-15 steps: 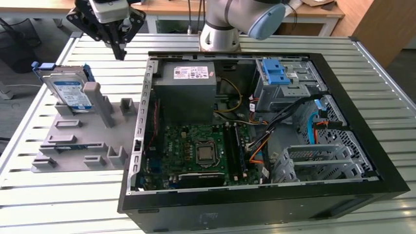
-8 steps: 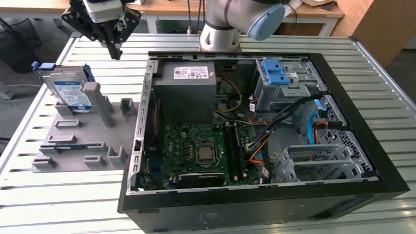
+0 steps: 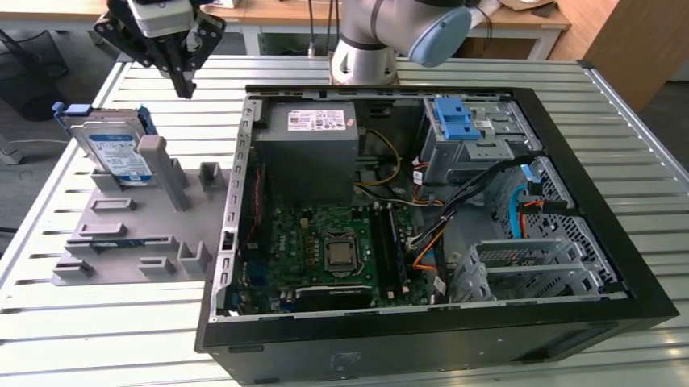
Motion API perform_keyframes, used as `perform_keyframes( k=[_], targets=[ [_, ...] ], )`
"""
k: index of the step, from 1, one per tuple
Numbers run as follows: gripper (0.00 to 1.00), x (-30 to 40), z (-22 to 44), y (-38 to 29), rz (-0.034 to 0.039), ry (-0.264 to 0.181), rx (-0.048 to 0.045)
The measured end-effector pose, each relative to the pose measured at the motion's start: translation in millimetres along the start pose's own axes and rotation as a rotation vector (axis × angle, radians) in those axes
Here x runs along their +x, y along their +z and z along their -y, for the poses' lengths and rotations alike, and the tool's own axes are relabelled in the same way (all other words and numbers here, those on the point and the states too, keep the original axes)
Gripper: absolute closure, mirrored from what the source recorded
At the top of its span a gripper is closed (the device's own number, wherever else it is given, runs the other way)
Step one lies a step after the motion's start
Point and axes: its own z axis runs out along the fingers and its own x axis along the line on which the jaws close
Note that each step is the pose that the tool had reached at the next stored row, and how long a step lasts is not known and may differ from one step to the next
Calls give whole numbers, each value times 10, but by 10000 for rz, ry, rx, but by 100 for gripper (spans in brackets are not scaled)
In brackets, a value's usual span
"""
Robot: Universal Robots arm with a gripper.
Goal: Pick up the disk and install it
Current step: 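Reach for the disk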
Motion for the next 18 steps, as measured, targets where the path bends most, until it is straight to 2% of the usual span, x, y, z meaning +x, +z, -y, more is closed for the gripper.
perform_keyframes(
  k=[18],
  targets=[
    [89, 191, -30, 26, -51, 2, 3]
  ],
)
